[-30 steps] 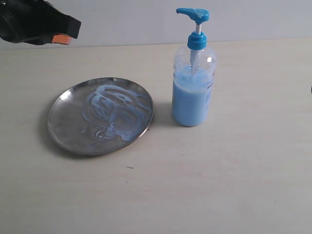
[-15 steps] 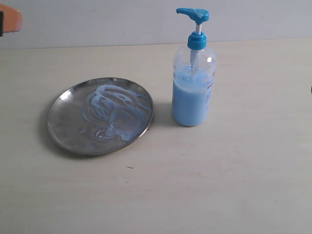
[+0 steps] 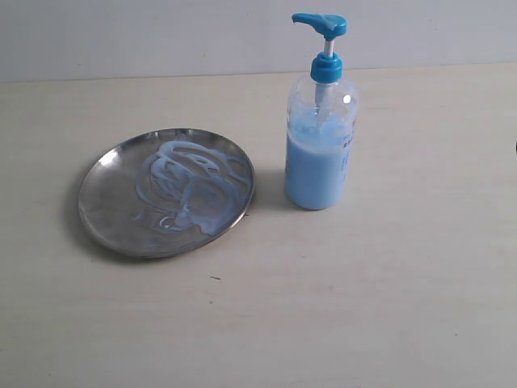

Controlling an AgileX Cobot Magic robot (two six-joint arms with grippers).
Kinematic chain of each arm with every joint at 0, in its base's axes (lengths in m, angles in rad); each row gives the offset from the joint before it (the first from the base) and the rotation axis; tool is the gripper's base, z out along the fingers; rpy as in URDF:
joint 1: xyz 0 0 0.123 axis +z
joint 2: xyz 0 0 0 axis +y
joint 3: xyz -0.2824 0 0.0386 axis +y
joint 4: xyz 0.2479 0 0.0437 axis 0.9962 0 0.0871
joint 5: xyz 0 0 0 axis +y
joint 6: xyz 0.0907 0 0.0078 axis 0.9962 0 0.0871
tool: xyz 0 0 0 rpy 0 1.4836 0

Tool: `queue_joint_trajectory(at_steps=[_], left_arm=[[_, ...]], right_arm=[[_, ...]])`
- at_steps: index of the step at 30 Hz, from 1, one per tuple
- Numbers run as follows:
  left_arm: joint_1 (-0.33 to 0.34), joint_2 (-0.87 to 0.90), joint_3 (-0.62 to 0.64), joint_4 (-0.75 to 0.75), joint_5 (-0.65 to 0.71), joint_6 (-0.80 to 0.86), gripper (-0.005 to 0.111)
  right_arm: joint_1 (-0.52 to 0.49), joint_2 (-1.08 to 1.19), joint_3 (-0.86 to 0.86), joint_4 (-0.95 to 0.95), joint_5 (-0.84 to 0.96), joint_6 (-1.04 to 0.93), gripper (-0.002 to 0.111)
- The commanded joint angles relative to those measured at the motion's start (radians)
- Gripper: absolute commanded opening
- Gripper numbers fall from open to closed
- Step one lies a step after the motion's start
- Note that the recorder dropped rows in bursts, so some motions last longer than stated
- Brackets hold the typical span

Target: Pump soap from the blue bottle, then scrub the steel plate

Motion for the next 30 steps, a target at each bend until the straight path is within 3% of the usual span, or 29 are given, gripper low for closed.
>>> queue_joint_trajectory(at_steps=[1,25,30], left_arm=[[0.002,-0.03,0.013,0.007,-0.019,0.014,0.0],[0.002,-0.034,0.011,0.008,-0.033,-0.008,0.0],[0.019,-0.053,0.072,0.009,-0.139,-0.035,0.0]], right_arm=[[-0.001,-0.002,0.005,0.003,-0.013,-0.001,0.0],[-0.001,-0.002,0.005,0.003,-0.013,-0.001,0.0],[-0.001,-0.002,0.005,0.003,-0.013,-0.001,0.0]])
